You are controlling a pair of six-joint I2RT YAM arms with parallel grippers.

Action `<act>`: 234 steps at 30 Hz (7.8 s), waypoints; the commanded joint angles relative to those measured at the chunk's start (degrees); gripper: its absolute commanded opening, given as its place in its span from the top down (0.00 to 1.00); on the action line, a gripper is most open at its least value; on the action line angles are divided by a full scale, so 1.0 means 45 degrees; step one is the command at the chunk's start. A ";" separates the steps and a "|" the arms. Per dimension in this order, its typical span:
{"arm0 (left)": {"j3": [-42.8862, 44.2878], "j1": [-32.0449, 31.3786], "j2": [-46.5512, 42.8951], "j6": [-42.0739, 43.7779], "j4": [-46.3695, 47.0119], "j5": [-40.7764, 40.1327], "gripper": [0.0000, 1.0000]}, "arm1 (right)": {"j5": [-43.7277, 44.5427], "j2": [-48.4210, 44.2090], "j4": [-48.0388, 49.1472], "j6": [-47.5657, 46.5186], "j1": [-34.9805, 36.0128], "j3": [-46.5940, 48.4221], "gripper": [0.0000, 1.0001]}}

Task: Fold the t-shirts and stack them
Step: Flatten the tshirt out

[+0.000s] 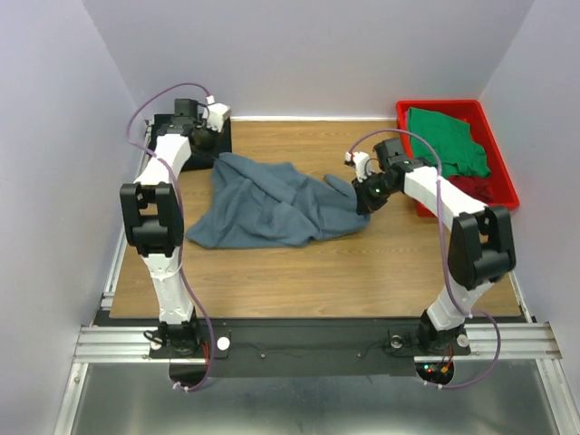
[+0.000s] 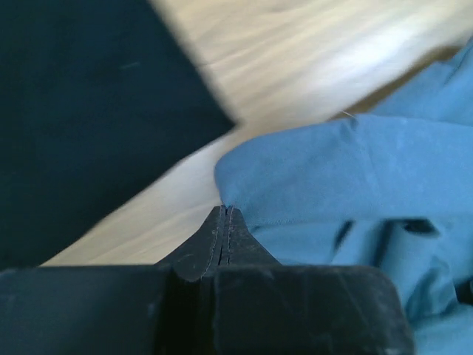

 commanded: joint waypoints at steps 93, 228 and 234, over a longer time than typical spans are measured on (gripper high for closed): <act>0.0642 -0.0343 -0.7500 -0.2010 0.1160 -0.0256 1.00 | 0.4352 -0.3966 0.2130 0.1331 -0.0657 0.5427 0.99; -0.8066 -0.1787 -0.7404 0.6876 -0.4308 0.1735 0.27 | 0.5291 -0.4063 -0.1442 0.3088 0.3542 -0.3731 0.99; -0.7424 -0.2431 -0.6233 0.7130 -0.4092 0.2046 0.28 | 0.5291 -0.4200 -0.1462 0.3049 0.3288 -0.3731 0.99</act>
